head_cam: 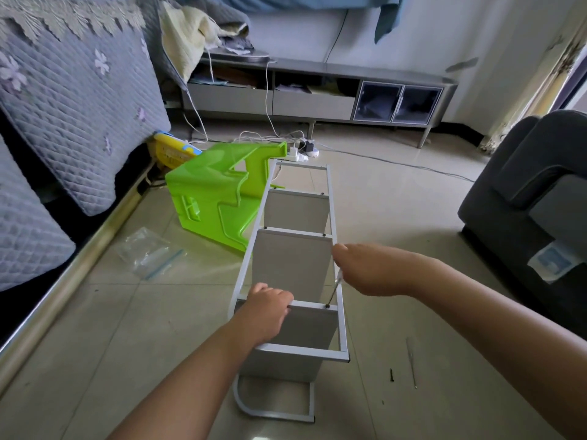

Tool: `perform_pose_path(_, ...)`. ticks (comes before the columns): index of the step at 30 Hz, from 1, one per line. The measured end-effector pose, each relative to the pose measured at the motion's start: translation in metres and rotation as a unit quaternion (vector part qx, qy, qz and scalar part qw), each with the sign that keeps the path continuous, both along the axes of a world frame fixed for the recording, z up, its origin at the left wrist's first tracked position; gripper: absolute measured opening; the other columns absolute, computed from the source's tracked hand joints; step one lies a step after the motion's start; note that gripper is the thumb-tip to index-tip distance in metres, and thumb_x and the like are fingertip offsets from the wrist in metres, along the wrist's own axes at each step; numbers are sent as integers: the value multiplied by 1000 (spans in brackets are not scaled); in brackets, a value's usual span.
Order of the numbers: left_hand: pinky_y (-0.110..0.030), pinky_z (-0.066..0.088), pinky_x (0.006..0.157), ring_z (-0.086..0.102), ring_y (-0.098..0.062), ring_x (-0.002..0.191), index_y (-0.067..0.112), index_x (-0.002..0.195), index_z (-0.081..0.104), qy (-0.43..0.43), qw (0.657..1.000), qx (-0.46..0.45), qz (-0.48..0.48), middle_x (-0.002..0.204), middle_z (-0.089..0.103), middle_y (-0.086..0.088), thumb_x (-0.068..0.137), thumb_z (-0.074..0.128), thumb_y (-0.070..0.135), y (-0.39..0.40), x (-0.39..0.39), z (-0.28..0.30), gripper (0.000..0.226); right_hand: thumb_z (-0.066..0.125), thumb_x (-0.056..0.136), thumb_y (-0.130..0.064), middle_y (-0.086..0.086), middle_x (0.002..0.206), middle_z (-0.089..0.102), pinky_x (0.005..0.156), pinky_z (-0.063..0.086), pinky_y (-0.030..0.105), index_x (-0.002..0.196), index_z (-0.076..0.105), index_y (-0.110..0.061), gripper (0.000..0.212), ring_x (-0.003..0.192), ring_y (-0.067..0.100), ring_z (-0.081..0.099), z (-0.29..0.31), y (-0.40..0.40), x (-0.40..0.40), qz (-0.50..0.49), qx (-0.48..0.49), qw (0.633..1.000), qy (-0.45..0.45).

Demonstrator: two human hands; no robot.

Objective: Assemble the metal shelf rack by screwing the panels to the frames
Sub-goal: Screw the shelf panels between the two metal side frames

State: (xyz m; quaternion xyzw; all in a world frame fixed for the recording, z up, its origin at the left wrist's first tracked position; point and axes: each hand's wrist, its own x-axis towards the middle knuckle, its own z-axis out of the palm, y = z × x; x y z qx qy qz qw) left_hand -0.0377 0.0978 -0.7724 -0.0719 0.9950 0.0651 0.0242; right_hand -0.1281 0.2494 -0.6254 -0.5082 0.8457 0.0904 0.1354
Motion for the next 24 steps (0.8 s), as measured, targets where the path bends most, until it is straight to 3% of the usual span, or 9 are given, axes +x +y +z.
perform_pose_path(2,-28,14,109,46,-19,119,14,120,48,0,1000,0,1,124,55,-1,100,33,19,0,-1,0,26,33,98,-12,9,88,53,68,33,28,95,40,-11,7,70,21,43,4,3,-2,-3,31,999,18)
perform_pose_path(4,-28,14,109,46,-19,119,14,121,48,1,1000,0,2,125,54,-1,100,33,19,-1,0,1,26,31,101,-25,13,106,59,70,34,27,103,52,-7,27,89,27,54,8,1,-4,4,54,995,79)
perform_pose_path(7,-28,14,109,46,-19,118,14,119,49,-2,1000,0,4,124,55,-1,100,33,19,0,0,0,26,24,101,-40,12,109,59,73,35,29,77,50,-10,47,104,28,56,10,-6,1,7,89,987,134)
perform_pose_path(11,-27,13,110,46,-19,118,13,119,49,1,1000,6,3,124,55,-1,100,33,18,0,1,2,26,35,98,-27,9,107,53,70,33,28,108,42,-6,23,92,26,52,8,-8,5,6,47,998,50)
perform_pose_path(13,-27,14,109,46,-19,118,13,119,49,1,1000,10,4,124,55,-1,99,33,18,0,1,2,26,38,97,-15,3,89,47,61,32,24,100,39,-8,7,78,21,45,12,-9,7,16,79,997,17)
perform_pose_path(15,-28,14,109,47,-20,117,13,118,49,-2,1000,12,5,123,55,-2,99,33,18,0,2,2,25,36,99,-15,8,95,54,65,34,26,103,46,-6,14,85,26,50,14,-12,6,20,87,995,33)
perform_pose_path(20,-29,16,110,48,-21,113,13,114,51,-3,1000,17,11,119,57,-3,99,34,17,1,3,2,23,25,99,-46,11,113,59,84,44,34,109,57,-7,51,105,27,56,10,-17,4,-24,88,985,147)
perform_pose_path(22,-29,17,109,48,-21,113,12,114,51,-4,1000,14,11,119,57,-3,99,34,16,1,3,2,23,31,97,-44,11,114,56,83,43,35,118,47,-7,45,105,28,55,6,-15,2,-33,72,992,103)
perform_pose_path(24,-29,18,106,48,-23,113,11,114,51,-4,1000,9,10,118,57,-4,99,33,15,0,3,3,23,37,97,-27,5,97,52,74,39,30,109,41,-7,24,91,24,52,7,-12,0,-7,65,997,48)
